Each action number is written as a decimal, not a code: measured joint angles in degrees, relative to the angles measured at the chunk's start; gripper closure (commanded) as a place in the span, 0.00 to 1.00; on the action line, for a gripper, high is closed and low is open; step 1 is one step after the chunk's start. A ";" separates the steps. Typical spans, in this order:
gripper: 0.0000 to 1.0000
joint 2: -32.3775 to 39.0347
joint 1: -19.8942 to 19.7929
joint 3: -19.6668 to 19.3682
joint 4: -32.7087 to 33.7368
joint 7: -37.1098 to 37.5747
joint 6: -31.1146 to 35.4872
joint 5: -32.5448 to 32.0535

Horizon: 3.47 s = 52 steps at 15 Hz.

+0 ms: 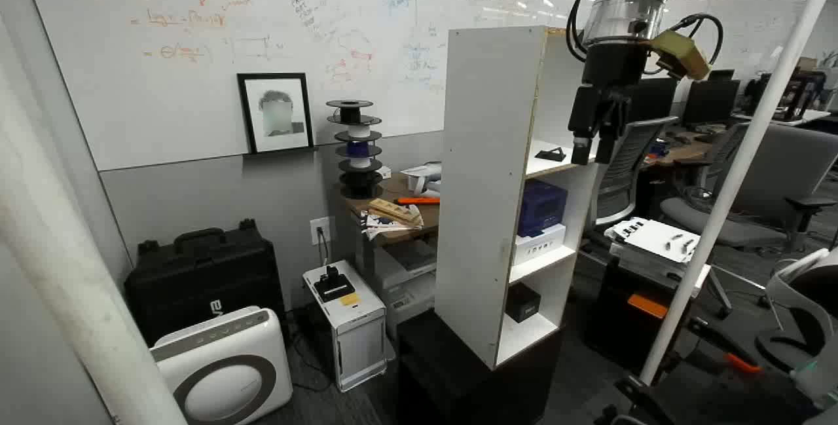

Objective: Put the black object on top of the shelf

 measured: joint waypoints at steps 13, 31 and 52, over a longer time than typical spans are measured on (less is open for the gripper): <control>0.00 -0.08 0.00 0.00 0.78 0.00 0.05 0.00; 0.00 2.14 -5.60 -8.97 1.03 -21.09 7.75 -10.62; 0.00 21.89 -11.58 -12.93 4.40 -30.05 42.80 -4.17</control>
